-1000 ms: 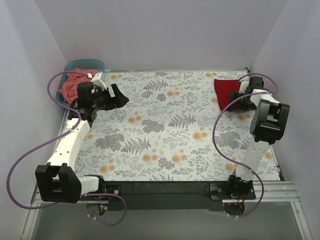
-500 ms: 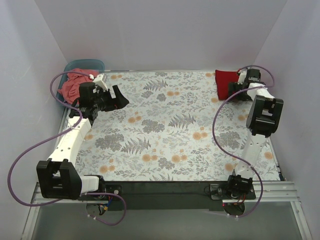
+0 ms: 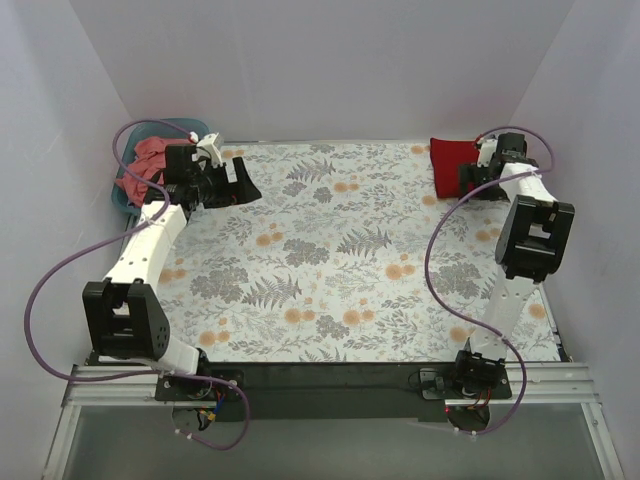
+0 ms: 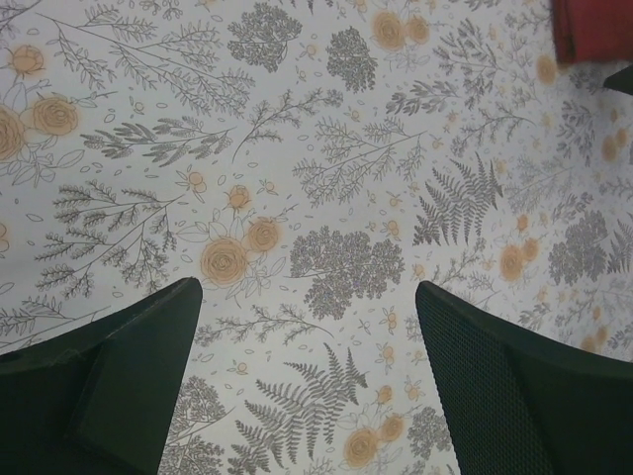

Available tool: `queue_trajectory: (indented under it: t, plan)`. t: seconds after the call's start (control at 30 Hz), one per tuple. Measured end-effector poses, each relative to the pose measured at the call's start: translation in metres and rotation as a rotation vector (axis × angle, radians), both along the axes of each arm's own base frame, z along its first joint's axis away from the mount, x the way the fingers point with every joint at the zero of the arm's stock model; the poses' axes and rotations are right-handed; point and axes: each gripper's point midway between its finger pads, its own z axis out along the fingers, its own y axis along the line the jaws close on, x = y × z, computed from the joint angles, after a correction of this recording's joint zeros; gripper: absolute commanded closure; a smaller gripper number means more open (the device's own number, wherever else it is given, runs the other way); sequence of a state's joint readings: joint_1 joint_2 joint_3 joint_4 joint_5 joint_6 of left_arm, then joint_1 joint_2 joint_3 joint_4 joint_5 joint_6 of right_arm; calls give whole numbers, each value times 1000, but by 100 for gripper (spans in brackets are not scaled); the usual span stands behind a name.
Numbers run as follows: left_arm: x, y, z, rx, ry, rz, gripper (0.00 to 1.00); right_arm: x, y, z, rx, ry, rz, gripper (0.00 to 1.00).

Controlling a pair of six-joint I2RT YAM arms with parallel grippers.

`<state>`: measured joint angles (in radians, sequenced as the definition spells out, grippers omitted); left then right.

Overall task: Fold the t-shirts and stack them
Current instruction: Reset both grippers

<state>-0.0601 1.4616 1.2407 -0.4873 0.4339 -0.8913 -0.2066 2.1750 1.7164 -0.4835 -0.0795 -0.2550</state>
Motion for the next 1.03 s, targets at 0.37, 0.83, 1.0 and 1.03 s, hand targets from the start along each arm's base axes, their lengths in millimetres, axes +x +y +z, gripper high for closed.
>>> queue_trajectory:
  t: [0.37, 0.83, 1.0, 1.03]
  plan:
    - [1, -7, -26, 7, 92, -102, 9, -84, 49, 165, -3, -238, 191, 2]
    - [-75, 6, -104, 101, 244, -88, 9, -252, 176, 57, 219, 89, 473, 2]
    - [-82, 9, -98, 121, 210, -87, 9, -251, 178, 62, 219, 58, 470, 2]
    - [-81, 9, -96, 123, 202, -87, 9, -250, 178, 63, 219, 52, 470, 2]
